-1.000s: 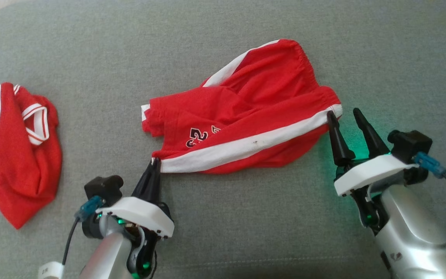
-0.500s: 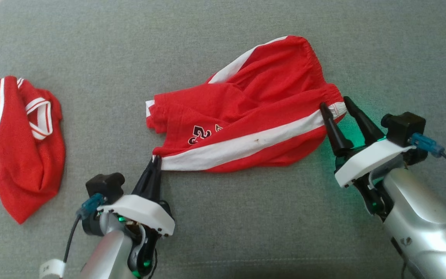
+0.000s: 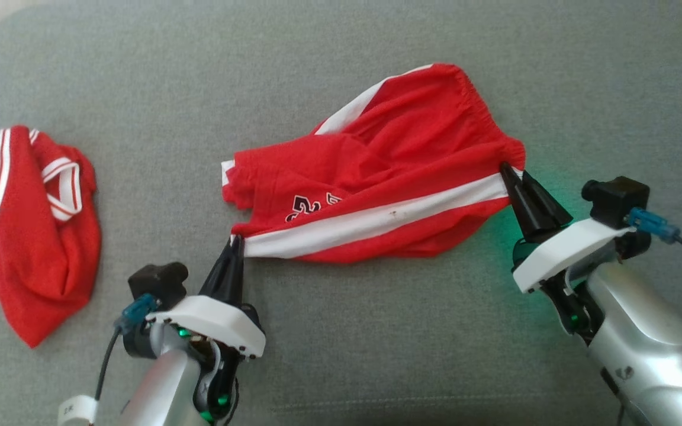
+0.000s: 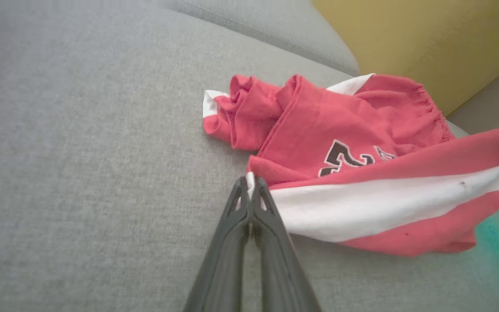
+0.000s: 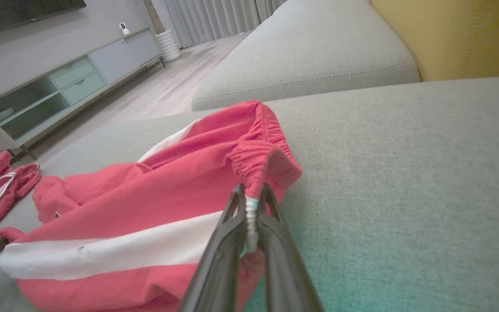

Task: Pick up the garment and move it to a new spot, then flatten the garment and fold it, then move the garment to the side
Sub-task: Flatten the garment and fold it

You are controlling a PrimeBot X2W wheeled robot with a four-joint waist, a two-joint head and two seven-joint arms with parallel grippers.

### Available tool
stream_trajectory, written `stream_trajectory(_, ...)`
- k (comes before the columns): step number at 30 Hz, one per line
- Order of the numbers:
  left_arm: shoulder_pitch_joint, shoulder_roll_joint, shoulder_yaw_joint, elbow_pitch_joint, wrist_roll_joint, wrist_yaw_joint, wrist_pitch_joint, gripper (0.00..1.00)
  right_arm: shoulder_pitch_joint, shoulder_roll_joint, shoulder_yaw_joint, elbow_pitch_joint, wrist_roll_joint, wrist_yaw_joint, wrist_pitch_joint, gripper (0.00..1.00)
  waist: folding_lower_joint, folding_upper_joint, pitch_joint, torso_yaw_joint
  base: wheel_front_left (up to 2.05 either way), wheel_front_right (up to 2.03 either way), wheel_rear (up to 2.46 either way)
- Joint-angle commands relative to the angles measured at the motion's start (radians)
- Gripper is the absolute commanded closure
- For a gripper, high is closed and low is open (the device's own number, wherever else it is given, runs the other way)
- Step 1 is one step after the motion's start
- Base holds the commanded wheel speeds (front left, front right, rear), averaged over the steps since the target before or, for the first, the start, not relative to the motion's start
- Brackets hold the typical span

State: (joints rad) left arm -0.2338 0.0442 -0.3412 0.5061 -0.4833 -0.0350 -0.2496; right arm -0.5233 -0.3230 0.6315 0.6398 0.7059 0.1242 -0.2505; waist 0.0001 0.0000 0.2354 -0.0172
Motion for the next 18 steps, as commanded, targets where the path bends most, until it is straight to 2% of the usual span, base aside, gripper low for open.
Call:
stream_trajectory(1, -0.030, 0.006, 0.042, -0.047, 0.016, 0.001, -0.012, 1.00, 0.011, -0.010, -0.014, -0.037, 0.008, 0.007, -0.011, 1.00, -0.0001, 0.0000, -0.025, -0.009, 0.00, 0.00, 0.00)
stream_trajectory(11, -0.109, 0.009, 0.127, -0.182, 0.127, -0.020, -0.012, 1.00, 0.041, -0.044, -0.078, -0.184, 0.013, 0.007, -0.011, 1.00, -0.0001, 0.0000, -0.163, -0.035, 0.00, 0.00, 0.00)
stream_trajectory(13, -0.180, 0.034, 0.153, -0.221, 0.176, -0.036, -0.012, 1.00, 0.018, -0.074, -0.083, -0.241, 0.024, 0.007, -0.008, 1.00, -0.0001, 0.0000, -0.202, -0.039, 0.00, 0.00, 0.00)
stream_trajectory(18, -0.313, 0.083, 0.172, -0.252, 0.224, -0.040, -0.012, 1.00, -0.031, -0.118, -0.115, -0.338, 0.040, 0.007, 0.047, 1.00, -0.0001, 0.0000, -0.217, -0.035, 0.00, 0.00, 0.00)
